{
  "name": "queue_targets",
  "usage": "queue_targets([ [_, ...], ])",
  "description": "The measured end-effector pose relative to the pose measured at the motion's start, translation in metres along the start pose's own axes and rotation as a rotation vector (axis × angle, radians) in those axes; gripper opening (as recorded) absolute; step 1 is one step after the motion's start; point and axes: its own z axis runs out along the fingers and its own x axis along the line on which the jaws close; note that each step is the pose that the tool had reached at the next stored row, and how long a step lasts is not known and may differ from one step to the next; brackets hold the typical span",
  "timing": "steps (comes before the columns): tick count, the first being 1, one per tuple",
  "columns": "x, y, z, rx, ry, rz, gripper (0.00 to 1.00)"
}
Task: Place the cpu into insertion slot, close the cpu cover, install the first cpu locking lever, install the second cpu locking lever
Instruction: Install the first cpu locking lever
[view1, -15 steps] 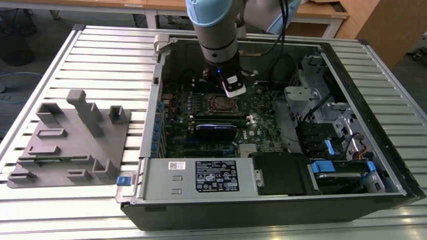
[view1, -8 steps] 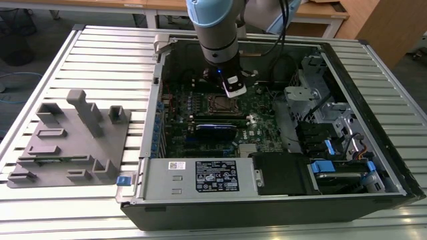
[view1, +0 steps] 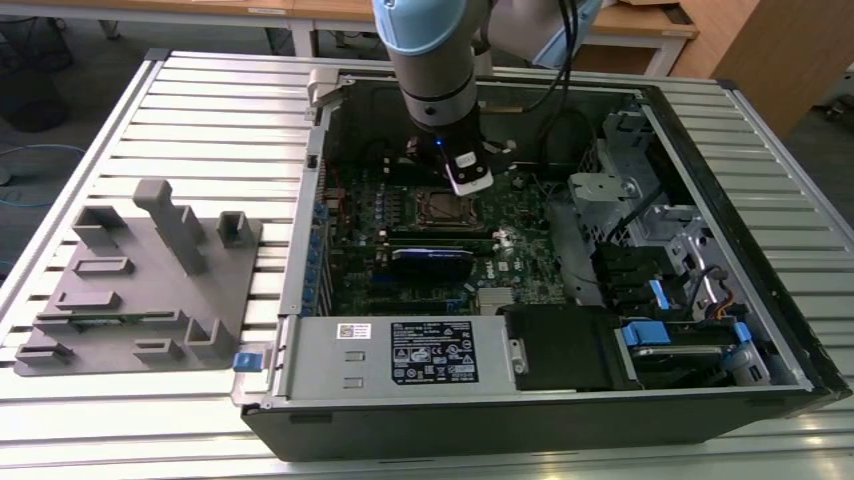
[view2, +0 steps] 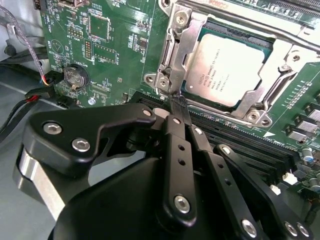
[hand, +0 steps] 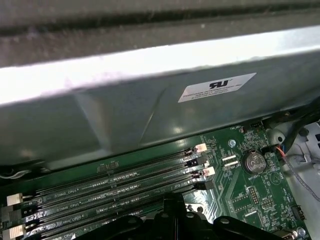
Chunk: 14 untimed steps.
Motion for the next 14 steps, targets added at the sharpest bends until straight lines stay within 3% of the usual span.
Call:
queue_targets([
  [4,0.0,0.0001,0.0,-0.0101,0.0008,0.002,0.11],
  [14,-0.0003,-0.0021,0.0008,-0.0107,0.0003,0.003,0.11],
])
